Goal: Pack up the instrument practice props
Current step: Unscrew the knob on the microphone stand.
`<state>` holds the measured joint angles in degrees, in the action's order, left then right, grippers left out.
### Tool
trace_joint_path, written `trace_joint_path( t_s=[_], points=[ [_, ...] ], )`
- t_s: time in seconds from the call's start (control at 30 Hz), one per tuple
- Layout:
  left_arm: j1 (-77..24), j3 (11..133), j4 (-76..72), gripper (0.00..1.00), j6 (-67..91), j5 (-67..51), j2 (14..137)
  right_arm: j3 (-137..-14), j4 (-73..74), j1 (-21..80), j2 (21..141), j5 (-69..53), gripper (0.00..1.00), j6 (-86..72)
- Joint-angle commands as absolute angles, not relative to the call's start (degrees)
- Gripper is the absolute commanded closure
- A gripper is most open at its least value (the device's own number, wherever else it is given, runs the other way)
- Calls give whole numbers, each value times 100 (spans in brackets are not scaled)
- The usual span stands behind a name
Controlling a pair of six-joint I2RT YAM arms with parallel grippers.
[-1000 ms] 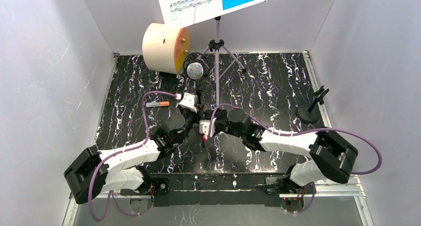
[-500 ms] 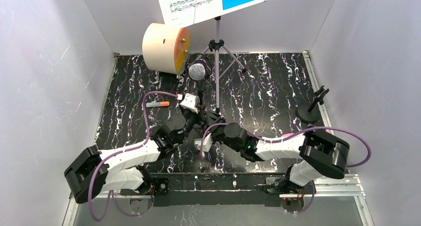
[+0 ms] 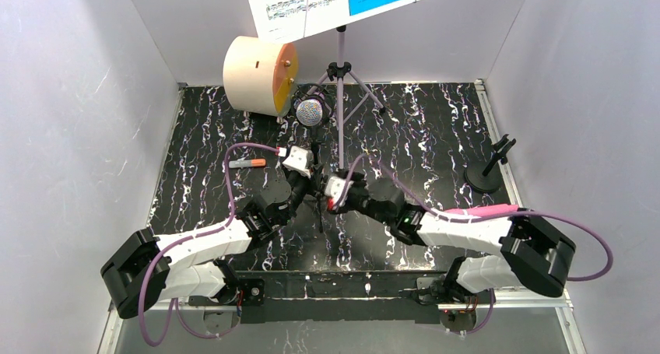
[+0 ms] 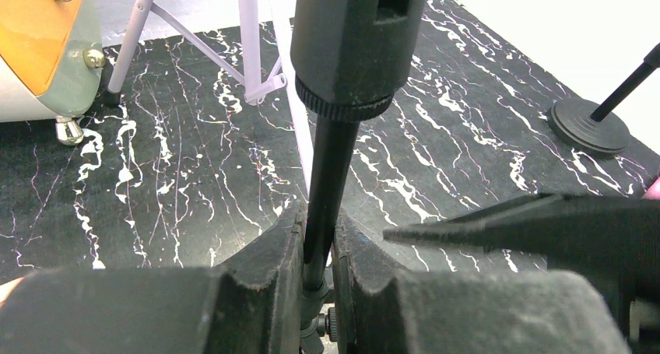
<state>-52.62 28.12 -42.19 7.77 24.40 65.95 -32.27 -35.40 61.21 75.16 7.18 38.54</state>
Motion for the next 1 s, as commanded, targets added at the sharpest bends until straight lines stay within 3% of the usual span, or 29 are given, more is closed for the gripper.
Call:
trace_joint_path(
  t_s=[0.0, 0.4, 0.6, 0.97],
  points=[
    [-5291, 2637, -3366, 100, 1072, 2380, 6811, -3259, -3863, 5453, 7173, -589, 30, 763],
    [-5293, 2619, -3366, 100, 1063, 2369, 6759, -2875, -5961, 4421, 7935, -1398, 25, -4023],
    [-5298, 2610, -3366, 100, 1063, 2373, 6725, -2792, -6578, 4267, 8442, -1510, 27, -4995],
    [-5297, 2610, -3366, 100, 1063, 2382, 6717, -2749, -7446, 4100, 9140, -1861, 39, -5730]
  ],
)
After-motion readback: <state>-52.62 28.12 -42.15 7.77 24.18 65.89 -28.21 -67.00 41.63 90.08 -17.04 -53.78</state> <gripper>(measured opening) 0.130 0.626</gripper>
